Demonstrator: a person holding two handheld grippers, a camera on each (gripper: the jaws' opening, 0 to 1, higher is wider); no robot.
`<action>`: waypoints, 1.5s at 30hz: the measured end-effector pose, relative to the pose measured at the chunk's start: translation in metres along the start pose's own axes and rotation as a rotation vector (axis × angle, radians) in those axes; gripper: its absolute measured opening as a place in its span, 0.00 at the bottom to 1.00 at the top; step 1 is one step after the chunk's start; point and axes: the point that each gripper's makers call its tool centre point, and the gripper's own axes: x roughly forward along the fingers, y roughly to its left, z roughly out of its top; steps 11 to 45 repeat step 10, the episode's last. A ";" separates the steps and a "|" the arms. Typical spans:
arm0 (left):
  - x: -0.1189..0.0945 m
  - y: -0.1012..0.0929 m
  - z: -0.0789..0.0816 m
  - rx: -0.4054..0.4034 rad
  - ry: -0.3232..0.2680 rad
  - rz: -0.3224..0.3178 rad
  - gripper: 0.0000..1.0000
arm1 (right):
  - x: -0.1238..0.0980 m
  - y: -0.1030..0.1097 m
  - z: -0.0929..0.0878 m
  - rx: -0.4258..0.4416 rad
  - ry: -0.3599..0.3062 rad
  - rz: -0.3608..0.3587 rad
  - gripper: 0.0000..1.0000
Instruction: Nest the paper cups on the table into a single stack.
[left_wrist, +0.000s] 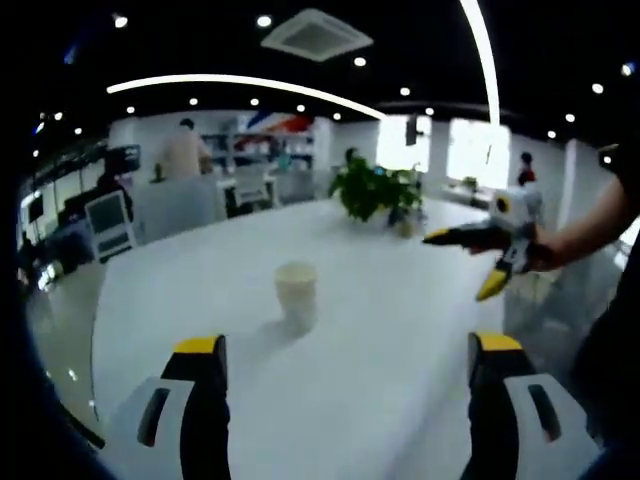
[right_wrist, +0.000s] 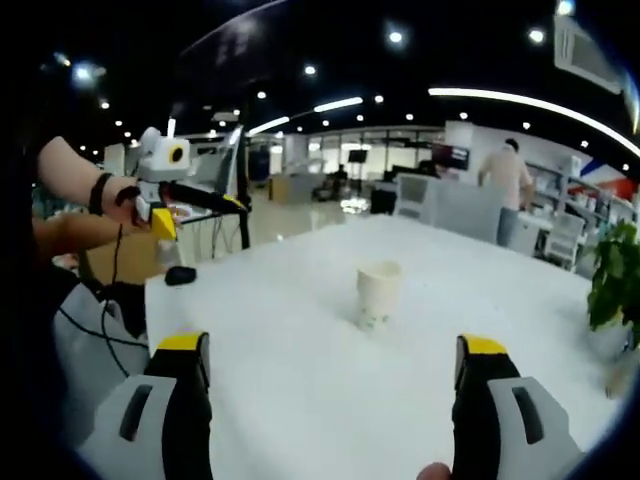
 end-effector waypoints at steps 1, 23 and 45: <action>-0.002 0.000 0.004 0.004 -0.016 0.005 0.99 | -0.002 -0.001 0.006 0.002 -0.012 -0.005 1.00; -0.005 0.000 0.001 0.006 -0.001 0.013 0.99 | -0.001 -0.003 0.014 -0.017 -0.012 -0.009 1.00; -0.005 0.000 0.001 0.006 -0.001 0.013 0.99 | -0.001 -0.003 0.014 -0.017 -0.012 -0.009 1.00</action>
